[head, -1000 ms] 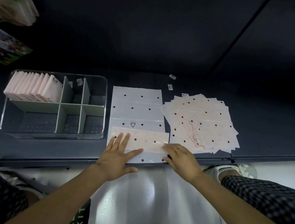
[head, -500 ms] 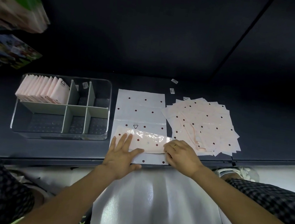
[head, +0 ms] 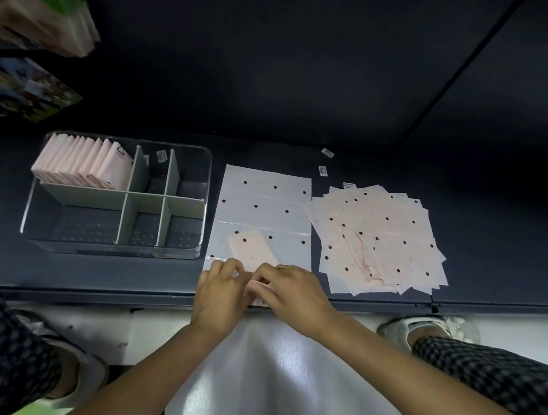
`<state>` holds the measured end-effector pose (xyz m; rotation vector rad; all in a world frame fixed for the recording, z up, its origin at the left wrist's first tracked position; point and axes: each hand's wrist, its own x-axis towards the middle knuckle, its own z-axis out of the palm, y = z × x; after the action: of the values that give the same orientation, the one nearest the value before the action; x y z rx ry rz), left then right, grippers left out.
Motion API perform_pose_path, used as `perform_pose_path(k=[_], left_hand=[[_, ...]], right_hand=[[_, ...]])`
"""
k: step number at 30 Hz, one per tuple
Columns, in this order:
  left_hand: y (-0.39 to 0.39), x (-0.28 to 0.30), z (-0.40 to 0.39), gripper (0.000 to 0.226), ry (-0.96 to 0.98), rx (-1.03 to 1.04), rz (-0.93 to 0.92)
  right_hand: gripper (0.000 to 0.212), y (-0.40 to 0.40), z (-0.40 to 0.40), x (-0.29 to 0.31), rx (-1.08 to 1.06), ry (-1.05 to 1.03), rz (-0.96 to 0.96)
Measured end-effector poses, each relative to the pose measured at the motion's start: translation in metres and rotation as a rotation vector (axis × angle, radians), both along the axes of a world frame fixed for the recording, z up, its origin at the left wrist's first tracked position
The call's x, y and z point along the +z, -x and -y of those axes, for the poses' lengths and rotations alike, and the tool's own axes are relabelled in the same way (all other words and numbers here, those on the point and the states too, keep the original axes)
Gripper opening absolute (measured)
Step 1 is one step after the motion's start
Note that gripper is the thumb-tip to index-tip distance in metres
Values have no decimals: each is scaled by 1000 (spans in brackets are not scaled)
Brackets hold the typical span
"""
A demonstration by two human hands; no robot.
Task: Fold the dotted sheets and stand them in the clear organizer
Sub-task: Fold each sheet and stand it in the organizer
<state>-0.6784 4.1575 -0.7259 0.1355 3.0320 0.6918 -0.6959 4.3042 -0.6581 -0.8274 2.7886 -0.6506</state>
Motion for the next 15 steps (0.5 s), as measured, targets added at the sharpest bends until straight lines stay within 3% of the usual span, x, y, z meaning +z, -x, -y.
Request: perform_pose_path(k=[5, 10, 15], left_hand=[[-3, -4, 4, 26, -28, -147, 45], [-7, -8, 8, 33, -130, -193, 67], [-10, -8, 10, 25, -320, -89, 81]], right_hand=[[25, 3, -23, -7, -7, 28, 272], [70, 3, -55, -29, 127, -143, 444], [53, 15, -49, -43, -35, -8, 450]])
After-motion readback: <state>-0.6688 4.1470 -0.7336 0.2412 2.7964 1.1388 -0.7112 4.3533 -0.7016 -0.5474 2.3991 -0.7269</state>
